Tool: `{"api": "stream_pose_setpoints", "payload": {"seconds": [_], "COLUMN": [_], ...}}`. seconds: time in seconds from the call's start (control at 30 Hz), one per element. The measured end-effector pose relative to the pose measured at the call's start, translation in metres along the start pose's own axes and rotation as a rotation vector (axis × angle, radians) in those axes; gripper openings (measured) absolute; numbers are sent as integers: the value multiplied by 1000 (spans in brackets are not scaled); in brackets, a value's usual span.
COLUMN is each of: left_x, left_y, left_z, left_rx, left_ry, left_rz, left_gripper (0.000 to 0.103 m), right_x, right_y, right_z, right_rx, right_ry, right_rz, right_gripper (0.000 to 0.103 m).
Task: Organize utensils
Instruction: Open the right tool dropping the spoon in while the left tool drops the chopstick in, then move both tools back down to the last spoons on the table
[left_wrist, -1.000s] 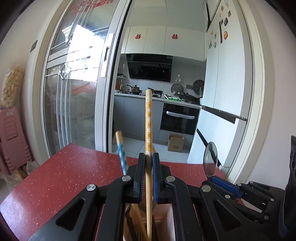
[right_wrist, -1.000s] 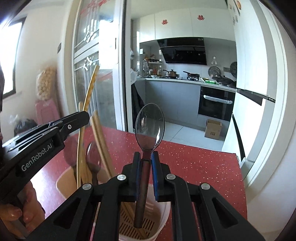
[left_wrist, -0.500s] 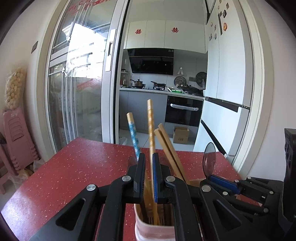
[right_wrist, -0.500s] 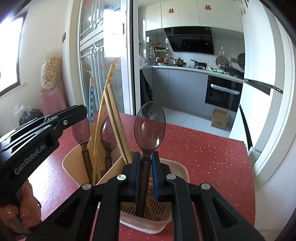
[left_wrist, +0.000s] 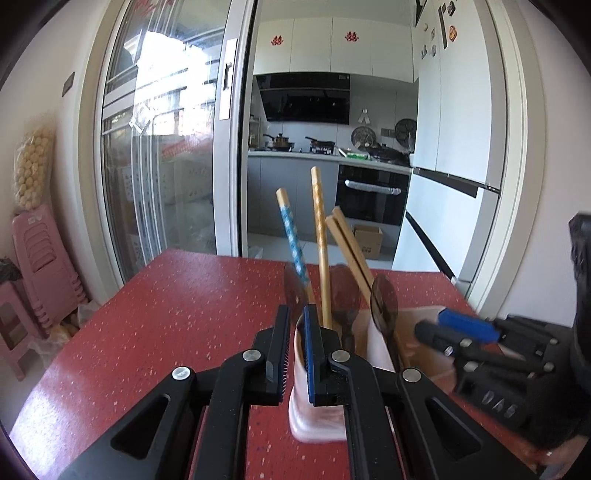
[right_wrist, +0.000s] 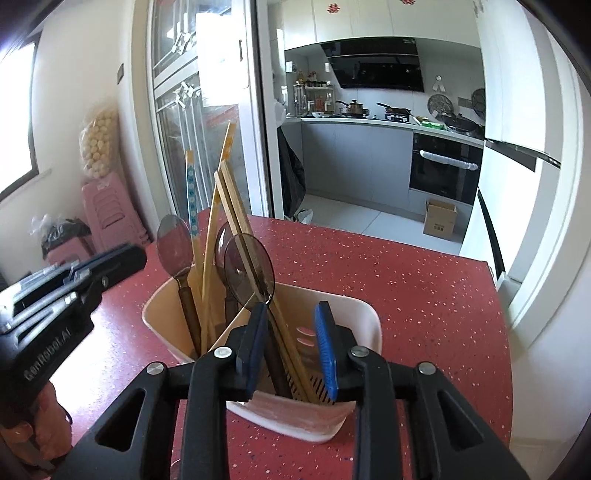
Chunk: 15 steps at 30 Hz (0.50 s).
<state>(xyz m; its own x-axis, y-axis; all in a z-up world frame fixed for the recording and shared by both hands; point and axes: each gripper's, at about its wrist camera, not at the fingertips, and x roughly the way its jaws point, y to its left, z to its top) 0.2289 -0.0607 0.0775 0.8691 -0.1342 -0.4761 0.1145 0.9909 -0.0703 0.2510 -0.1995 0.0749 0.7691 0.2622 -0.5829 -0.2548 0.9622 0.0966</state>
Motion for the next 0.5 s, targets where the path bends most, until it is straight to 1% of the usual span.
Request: {"api": "stream_pose_setpoints", "payload": {"seconds": [0.13,0.33,0.5], "left_x": [-9,-21,-30], "left_y": [4,5,4], "left_z": [-7,-23,-40], "left_rx": [2,30,55], "left_ry": [36,126,197], "left_rz": [7,-1,-5], "left_gripper": [37,37,37], "right_x": [-16,-43,-56], "right_y": [-4,-6,-5], "right_z": [-2,-20,-39], "right_rx": [44,124,180], "right_ry": [1,23,66], "right_rz": [10,30,34], "right_gripper": [39,47,50]}}
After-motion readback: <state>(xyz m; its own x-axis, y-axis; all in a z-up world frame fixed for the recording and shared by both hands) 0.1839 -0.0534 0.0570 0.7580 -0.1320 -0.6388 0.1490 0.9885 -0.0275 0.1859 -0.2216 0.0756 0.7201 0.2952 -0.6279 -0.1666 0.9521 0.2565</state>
